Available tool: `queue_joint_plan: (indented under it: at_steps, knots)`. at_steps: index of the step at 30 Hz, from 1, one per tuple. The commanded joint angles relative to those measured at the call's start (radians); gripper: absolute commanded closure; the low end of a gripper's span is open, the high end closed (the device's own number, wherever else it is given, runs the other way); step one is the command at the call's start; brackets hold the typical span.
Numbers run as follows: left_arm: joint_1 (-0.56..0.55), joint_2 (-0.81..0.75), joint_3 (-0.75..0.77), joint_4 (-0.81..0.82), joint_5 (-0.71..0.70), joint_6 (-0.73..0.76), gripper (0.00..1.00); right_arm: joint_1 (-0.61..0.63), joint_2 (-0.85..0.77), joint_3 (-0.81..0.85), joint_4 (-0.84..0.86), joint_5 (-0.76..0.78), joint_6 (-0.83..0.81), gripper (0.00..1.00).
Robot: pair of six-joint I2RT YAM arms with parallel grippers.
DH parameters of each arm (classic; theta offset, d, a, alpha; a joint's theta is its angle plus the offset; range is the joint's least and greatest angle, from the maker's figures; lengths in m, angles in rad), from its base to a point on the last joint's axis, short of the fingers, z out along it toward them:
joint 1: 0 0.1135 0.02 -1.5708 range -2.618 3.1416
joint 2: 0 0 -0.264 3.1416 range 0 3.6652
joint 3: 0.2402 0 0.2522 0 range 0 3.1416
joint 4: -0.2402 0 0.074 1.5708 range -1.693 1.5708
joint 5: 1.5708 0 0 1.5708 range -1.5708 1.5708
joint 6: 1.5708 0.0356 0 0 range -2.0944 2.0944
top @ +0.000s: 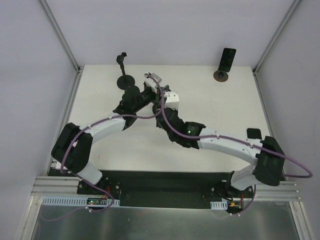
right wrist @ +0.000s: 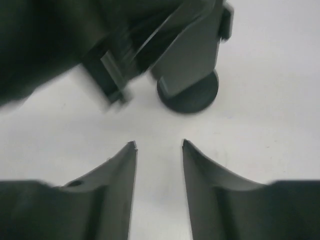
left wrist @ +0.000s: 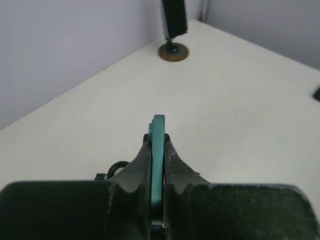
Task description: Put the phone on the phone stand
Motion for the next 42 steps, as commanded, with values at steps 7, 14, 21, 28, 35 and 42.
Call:
queue_joint_plan:
  at_steps: [7, 14, 21, 28, 35, 42]
  knots:
    - [0.096, 0.023, 0.025, 0.037, 0.09, 0.019, 1.0, -0.197, -0.445, -0.322, 0.045, -0.601, -0.202, 0.15]
    - [0.149, 0.002, 0.042, 0.013, 0.262, -0.051, 1.0, -0.348, -0.37, -0.313, 0.168, -0.927, -0.403, 0.02]
    - [0.208, 0.014, 0.024, 0.078, 0.353, -0.171, 0.98, -0.356, -0.14, -0.14, 0.257, -1.016, -0.421, 0.0]
    - [0.253, -0.04, 0.013, 0.049, 0.344, -0.22, 0.55, -0.356, 0.007, 0.009, 0.327, -1.025, -0.413, 0.0]
    - [0.349, -0.214, -0.03, 0.003, 0.353, -0.298, 0.33, -0.353, 0.096, 0.118, 0.314, -0.952, -0.406, 0.03]
    - [0.492, -0.295, -0.094, 0.043, 0.416, -0.407, 0.12, -0.339, 0.175, 0.207, 0.324, -0.875, -0.377, 0.03]
